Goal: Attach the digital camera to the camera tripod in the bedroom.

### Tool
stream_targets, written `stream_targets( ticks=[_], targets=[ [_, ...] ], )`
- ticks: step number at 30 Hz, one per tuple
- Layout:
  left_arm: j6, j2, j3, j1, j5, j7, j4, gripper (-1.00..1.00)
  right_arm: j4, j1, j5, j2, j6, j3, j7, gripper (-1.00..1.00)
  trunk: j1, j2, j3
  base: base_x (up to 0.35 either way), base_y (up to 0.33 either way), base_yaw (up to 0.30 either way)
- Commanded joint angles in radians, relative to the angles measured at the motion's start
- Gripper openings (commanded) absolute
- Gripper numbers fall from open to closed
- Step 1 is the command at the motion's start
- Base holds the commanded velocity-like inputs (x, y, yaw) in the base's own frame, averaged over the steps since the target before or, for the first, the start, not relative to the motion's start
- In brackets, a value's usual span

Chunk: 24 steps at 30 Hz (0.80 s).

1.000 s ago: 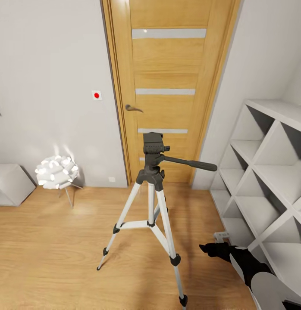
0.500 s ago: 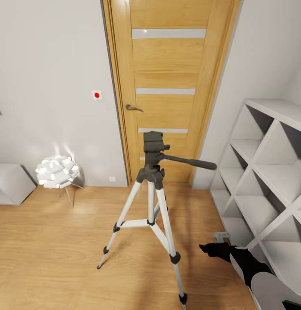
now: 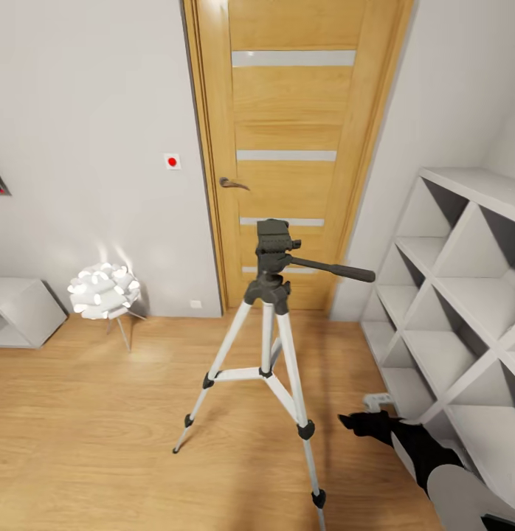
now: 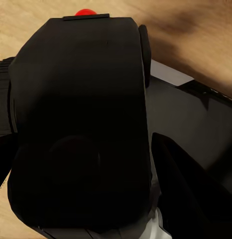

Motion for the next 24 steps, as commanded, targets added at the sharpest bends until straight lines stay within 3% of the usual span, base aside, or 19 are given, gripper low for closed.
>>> stream_targets(
  ticks=[1, 11, 16, 19, 24],
  targets=[
    [-0.001, 0.000, -0.008, 0.000, 0.005, 0.005, 0.000, -1.00, -0.006, 0.000, 0.009, 0.002, 0.005, -0.009, 0.008, 1.00, 0.000, -0.001, -0.001, -0.001, 0.257, 0.000],
    [-0.002, 0.000, -0.008, 0.000, 0.005, 0.005, 0.000, -1.00, -0.080, 0.000, 0.008, 0.011, 0.005, -0.006, 0.017, 1.00, 0.000, -0.001, -0.001, 0.000, 0.089, 0.000],
    [-0.003, 0.000, -0.008, 0.000, 0.005, 0.004, 0.000, -1.00, -0.108, -0.001, 0.015, 0.040, 0.034, 0.023, 0.045, 1.00, 0.000, -0.001, -0.001, 0.000, 0.000, 0.000],
    [-0.003, -0.002, -0.007, 0.001, 0.007, 0.002, 0.000, -1.00, -0.125, -0.002, 0.012, 0.025, 0.016, 0.005, 0.050, 1.00, 0.000, -0.001, -0.001, 0.000, 0.000, 0.000],
    [-0.003, -0.005, -0.008, 0.001, 0.007, 0.002, 0.000, -1.00, -0.153, -0.002, 0.012, 0.023, 0.010, -0.010, 0.022, 1.00, 0.000, -0.001, -0.001, 0.000, 0.016, 0.000]
  ],
)
